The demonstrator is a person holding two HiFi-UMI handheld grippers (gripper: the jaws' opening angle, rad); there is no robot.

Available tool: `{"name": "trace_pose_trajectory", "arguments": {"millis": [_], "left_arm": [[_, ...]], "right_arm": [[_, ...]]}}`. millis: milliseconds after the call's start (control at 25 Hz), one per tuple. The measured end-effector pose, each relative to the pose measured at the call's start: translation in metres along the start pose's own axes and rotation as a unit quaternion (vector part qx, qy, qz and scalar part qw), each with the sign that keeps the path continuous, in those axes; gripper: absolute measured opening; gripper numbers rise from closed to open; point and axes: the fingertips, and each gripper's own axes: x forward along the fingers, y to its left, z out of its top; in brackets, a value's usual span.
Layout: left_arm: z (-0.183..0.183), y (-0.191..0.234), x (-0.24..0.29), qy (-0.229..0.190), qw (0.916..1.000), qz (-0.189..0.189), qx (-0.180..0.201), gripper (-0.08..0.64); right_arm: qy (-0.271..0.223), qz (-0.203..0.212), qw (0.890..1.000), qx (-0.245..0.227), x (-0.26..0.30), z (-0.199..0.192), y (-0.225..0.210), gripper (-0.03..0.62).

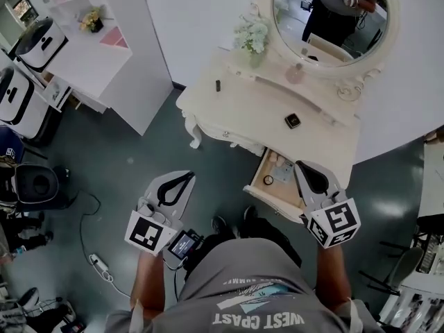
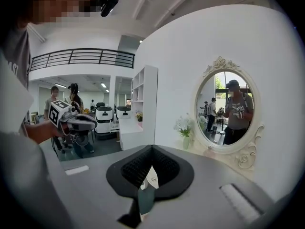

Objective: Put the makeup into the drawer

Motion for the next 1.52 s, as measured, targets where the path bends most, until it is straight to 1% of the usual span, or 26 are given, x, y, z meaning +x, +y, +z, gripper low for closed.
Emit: {"name": "trace_pose_trajectory", "arguments": {"millis": [120,240,360,600,920,1080,1280,1520], "left_arm": [[-0.006,0.008,0.005,-0.001,1.0000,-0.002,-0.010,0.002],[-0.013,0.018,0.005,0.000,0.9998,0.007,-0.020,0.002],[-0.019,0.034,0.001,0.007,0.9994,0.024,-0.025,0.002],[-0.021,0.058,-0.004,0.017,0.9972,0.064,-0.034,0.002],[-0.016,0.077,0.019,0.041,0.9934,0.102,-0.032,0.002],[-0.011,0.078,0.040,0.056,0.9927,0.105,-0.022,0.002],[-0.002,0.082,0.080,0.068,0.9925,0.101,-0.007,0.002],[-0.014,0.091,0.107,0.084,0.9919,0.092,-0.025,0.002]], "right_arm": [[0.009,0.004,1.000,-0.003,0.016,0.001,-0.002,0.002],[0.013,0.014,1.000,-0.007,0.036,0.003,-0.001,0.002],[0.013,0.030,0.999,-0.012,0.058,0.009,0.002,0.002],[0.010,0.071,0.997,-0.024,0.101,0.023,0.005,0.002],[-0.001,0.114,0.993,-0.023,0.150,0.033,-0.019,0.002],[-0.010,0.129,0.991,-0.017,0.164,0.034,-0.034,0.003],[-0.015,0.137,0.990,-0.009,0.189,0.029,-0.067,0.003],[0.002,0.138,0.990,-0.011,0.223,0.015,-0.086,0.003]]}}
